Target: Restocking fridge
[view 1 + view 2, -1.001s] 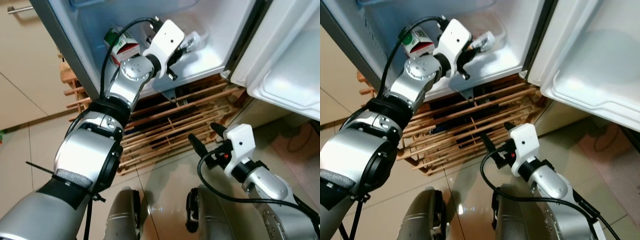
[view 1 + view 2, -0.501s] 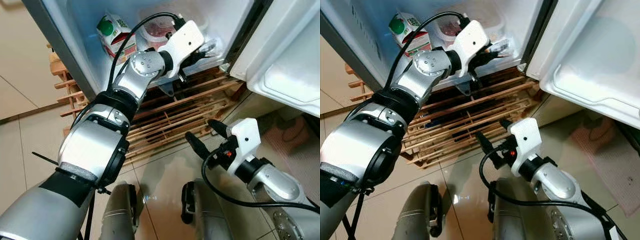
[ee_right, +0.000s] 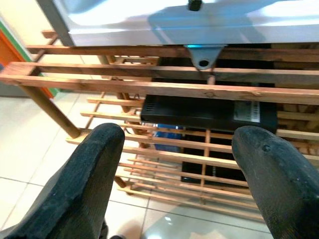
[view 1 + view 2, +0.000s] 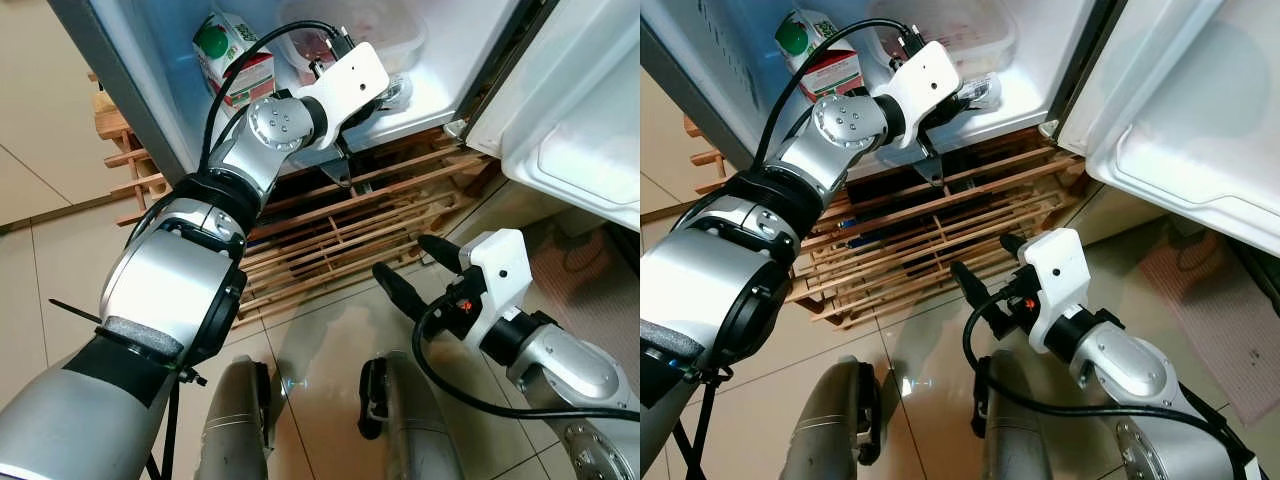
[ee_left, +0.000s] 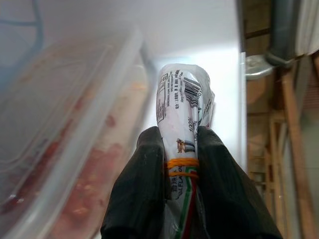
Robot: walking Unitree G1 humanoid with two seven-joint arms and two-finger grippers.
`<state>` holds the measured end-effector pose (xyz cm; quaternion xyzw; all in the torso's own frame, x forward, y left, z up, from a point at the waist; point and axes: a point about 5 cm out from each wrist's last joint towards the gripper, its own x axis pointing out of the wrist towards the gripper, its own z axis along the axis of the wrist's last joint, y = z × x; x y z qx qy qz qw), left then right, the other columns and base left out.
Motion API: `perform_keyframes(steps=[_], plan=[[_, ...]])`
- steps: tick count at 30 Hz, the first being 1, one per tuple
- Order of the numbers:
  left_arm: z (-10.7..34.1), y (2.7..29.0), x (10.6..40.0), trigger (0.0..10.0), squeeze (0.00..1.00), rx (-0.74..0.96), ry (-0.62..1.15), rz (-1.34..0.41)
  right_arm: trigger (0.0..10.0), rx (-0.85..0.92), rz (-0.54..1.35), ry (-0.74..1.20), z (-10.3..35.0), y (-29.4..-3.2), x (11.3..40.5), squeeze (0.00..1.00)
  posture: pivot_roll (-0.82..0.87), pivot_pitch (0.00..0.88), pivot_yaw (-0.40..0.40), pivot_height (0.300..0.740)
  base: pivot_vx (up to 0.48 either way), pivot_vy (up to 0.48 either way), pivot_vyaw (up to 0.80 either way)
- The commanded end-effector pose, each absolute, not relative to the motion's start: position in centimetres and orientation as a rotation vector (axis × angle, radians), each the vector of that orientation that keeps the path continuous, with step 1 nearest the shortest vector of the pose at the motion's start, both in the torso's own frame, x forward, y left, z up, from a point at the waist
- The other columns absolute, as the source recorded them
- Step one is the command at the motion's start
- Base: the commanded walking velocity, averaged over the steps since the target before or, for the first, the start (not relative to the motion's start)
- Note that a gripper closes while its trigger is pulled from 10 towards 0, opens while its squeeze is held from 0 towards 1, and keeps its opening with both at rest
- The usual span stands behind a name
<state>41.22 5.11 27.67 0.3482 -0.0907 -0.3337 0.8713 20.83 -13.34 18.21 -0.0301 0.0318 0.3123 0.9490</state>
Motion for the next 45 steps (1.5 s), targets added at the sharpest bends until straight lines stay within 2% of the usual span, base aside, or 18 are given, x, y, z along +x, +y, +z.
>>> perform_keyframes(steps=[1, 15, 19, 29, 45], plan=[[28.6, 4.5, 41.1, 10.0, 1.00, 0.756, -0.224, -0.698, 10.0, -0.052, 0.647, 0.078, 18.2, -13.0, 20.2, 0.00, -0.15, 0.358, -0.039, 0.662, 0.000, 0.000, 0.00], [29.5, 4.2, 41.0, 10.0, 1.00, 0.824, -0.309, -0.677, 10.0, -0.038, 0.639, 0.096, 17.9, -12.9, 19.7, 0.00, -0.14, 0.355, -0.036, 0.662, 0.000, 0.000, 0.00], [29.4, 4.0, 40.8, 10.0, 1.00, 0.930, -0.318, -0.711, 10.0, -0.037, 0.638, 0.101, 17.8, -12.9, 19.7, 0.00, -0.14, 0.353, -0.034, 0.662, 0.000, 0.000, 0.00], [31.0, 4.8, 41.0, 10.0, 1.00, 0.795, -0.351, -0.661, 10.0, -0.038, 0.629, 0.101, 17.5, -12.9, 20.0, 0.00, -0.12, 0.335, -0.036, 0.662, 0.000, 0.000, 0.00], [30.7, 5.0, 41.0, 10.0, 1.00, 0.740, -0.335, -0.692, 10.0, -0.049, 0.663, 0.024, 19.0, -13.1, 20.3, 0.00, -0.11, 0.280, -0.046, 0.662, 0.000, 0.000, 0.00]])
